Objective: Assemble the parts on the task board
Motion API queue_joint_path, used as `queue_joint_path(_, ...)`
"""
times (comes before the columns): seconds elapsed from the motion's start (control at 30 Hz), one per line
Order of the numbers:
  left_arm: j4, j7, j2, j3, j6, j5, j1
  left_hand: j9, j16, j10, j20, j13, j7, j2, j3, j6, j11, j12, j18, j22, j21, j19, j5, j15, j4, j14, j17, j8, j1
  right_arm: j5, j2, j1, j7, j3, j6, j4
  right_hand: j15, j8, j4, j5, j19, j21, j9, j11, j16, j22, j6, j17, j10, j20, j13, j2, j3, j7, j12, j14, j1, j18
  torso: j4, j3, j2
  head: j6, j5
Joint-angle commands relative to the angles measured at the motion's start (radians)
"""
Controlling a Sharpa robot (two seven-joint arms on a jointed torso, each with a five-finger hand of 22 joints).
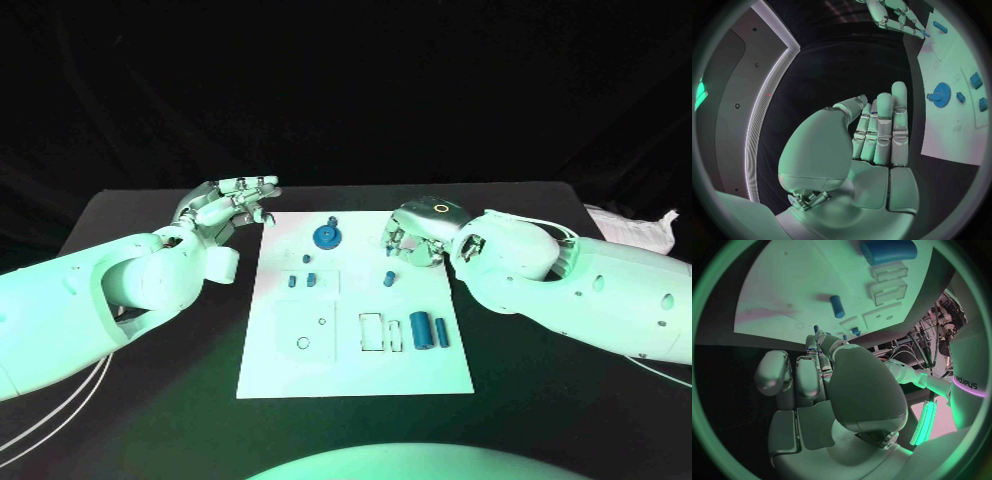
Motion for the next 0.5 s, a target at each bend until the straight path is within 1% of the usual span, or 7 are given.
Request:
queue_joint_path(0.03, -0.001, 0.002, 0.004, 0.001, 0.018, -0.006, 0.000, -0.001, -0.003, -0.008, -0.001, -0.002, 0.002, -0.001, 0.003, -0.007, 0.001, 0.003, 0.019, 0.000, -0.006, -0.005, 0.007, -0.002, -0.007, -0.008, -0.003, 0.005, 0.006, 0.026, 0.016, -0.004, 0.018, 0.000, -0.043, 0.039, 0.006, -0.002, -0.003, 0.010, 0.006, 0.007, 0.000, 0.002, 0.004, 0.001, 0.005, 0.001, 0.006, 0.002, 0.000, 0.003, 0.007, 0.005, 0.002, 0.052, -0.009, 0.006, 0.0022, -0.0009, -0.001, -0.005, 0.019)
queue_joint_path(0.07, -0.001, 0.001, 0.005, 0.001, 0.018, -0.007, 0.000, -0.001, -0.003, -0.009, -0.001, -0.002, 0.002, 0.000, 0.004, -0.008, 0.001, 0.003, 0.019, 0.000, -0.006, -0.006, 0.007, -0.002, -0.008, -0.009, -0.004, 0.005, 0.008, 0.028, 0.022, -0.005, 0.021, 0.000, -0.045, 0.047, 0.006, -0.002, -0.004, 0.011, 0.006, 0.007, 0.000, 0.002, 0.005, 0.002, 0.005, 0.002, 0.006, 0.002, 0.000, 0.004, 0.008, 0.005, 0.002, 0.052, -0.009, 0.006, 0.0030, -0.0008, -0.002, -0.005, 0.025)
queue_joint_path(0.2, -0.004, 0.001, 0.008, 0.001, 0.019, -0.007, 0.000, -0.001, -0.003, -0.009, -0.001, -0.002, 0.002, 0.000, 0.004, -0.008, 0.001, 0.003, 0.019, 0.000, -0.006, -0.006, 0.007, -0.002, -0.008, -0.009, -0.004, 0.005, 0.008, 0.035, 0.047, -0.011, 0.030, 0.000, -0.044, 0.066, 0.007, -0.003, -0.006, 0.013, 0.007, 0.007, 0.000, 0.003, 0.005, 0.002, 0.005, 0.002, 0.006, 0.002, -0.001, 0.004, 0.010, 0.007, 0.002, 0.052, -0.010, 0.006, 0.0003, -0.0007, -0.001, -0.008, 0.043)
queue_joint_path(0.23, -0.004, 0.001, 0.008, 0.001, 0.019, -0.007, 0.000, -0.001, -0.003, -0.009, -0.001, -0.002, 0.002, 0.000, 0.004, -0.008, 0.001, 0.003, 0.019, 0.000, -0.006, -0.006, 0.007, -0.002, -0.008, -0.009, -0.004, 0.005, 0.008, 0.037, 0.054, -0.015, 0.032, 0.000, -0.042, 0.069, 0.007, -0.003, -0.006, 0.013, 0.007, 0.007, 0.000, 0.003, 0.005, 0.002, 0.005, 0.002, 0.006, 0.002, -0.001, 0.004, 0.010, 0.007, 0.002, 0.052, -0.010, 0.006, 0.0006, -0.0007, -0.002, -0.010, 0.051)
queue_joint_path(0.37, -0.005, 0.002, 0.011, 0.001, 0.017, -0.007, 0.000, -0.001, -0.003, -0.011, -0.001, -0.002, 0.003, -0.002, 0.004, -0.009, 0.001, 0.004, 0.019, 0.000, -0.006, -0.007, 0.007, -0.002, -0.010, -0.009, -0.005, 0.005, 0.007, 0.050, 0.079, -0.033, 0.043, -0.001, -0.035, 0.072, 0.007, -0.004, -0.007, 0.015, 0.006, 0.006, 0.000, 0.005, 0.005, 0.001, 0.004, 0.001, 0.006, 0.002, -0.003, 0.004, 0.012, 0.008, 0.001, 0.052, -0.011, 0.006, 0.0024, -0.0034, -0.001, -0.016, 0.070)
queue_joint_path(0.47, -0.006, 0.002, 0.013, 0.001, 0.017, -0.007, 0.000, -0.002, -0.002, -0.013, 0.000, -0.002, 0.004, -0.003, 0.004, -0.012, 0.002, 0.005, 0.019, 0.000, -0.006, -0.007, 0.006, -0.002, -0.011, -0.010, -0.007, 0.004, 0.006, 0.068, 0.097, -0.047, 0.054, -0.002, -0.027, 0.071, 0.008, -0.005, -0.009, 0.016, 0.006, 0.006, 0.000, 0.006, 0.005, 0.000, 0.003, 0.001, 0.006, 0.002, -0.003, 0.005, 0.013, 0.010, 0.001, 0.051, -0.012, 0.006, 0.0037, -0.0020, 0.000, -0.021, 0.088)
queue_joint_path(0.5, -0.006, 0.001, 0.013, 0.001, 0.017, -0.007, 0.000, -0.002, -0.002, -0.013, 0.000, -0.002, 0.004, -0.003, 0.004, -0.012, 0.002, 0.005, 0.019, 0.000, -0.006, -0.007, 0.006, -0.002, -0.011, -0.010, -0.007, 0.004, 0.006, 0.071, 0.102, -0.051, 0.057, -0.002, -0.025, 0.070, 0.008, -0.005, -0.009, 0.017, 0.006, 0.006, 0.000, 0.006, 0.005, 0.000, 0.003, 0.001, 0.006, 0.003, -0.004, 0.005, 0.013, 0.010, 0.001, 0.051, -0.012, 0.006, 0.0044, -0.0018, 0.001, -0.022, 0.090)
